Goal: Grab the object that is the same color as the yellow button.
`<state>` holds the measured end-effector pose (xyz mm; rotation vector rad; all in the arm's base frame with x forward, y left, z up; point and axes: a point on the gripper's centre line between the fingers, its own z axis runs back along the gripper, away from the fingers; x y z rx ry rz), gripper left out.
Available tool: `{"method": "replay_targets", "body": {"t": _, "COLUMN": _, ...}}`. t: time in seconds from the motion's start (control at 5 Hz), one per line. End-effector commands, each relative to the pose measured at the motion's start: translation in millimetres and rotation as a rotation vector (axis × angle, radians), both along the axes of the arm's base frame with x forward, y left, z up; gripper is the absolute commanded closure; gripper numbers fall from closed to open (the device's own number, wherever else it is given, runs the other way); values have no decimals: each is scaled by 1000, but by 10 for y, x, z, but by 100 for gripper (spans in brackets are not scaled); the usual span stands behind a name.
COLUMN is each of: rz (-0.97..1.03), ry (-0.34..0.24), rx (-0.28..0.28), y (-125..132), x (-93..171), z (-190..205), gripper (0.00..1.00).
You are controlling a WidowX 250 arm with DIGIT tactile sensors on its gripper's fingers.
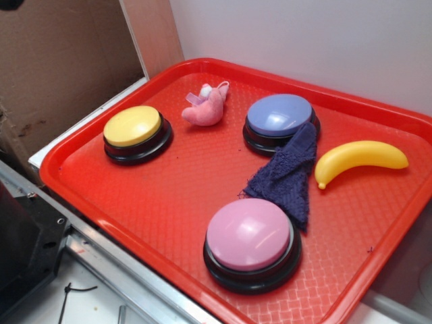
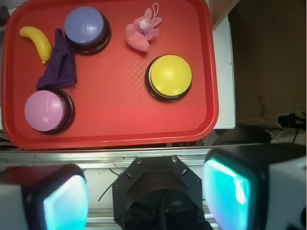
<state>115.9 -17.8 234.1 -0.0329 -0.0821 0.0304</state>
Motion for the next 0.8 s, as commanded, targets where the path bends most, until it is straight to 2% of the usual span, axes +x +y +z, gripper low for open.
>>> {"method": "replay_targets", "body": {"t": 0.0, "rz": 0, "ry": 0, "rx": 0, "y": 0, "x": 0, "z": 0, "gripper": 0}}
{"method": "replay_targets", "body": {"t": 0.4, "rz": -181, "ry": -92, "rx": 65, "y": -274, "x": 397, "z": -164, "gripper": 0}}
{"method": "replay_targets", "body": {"t": 0.6, "rz": -252, "ry": -164, "rx": 77, "y": -501, "x": 668, "z": -302, "gripper": 0}}
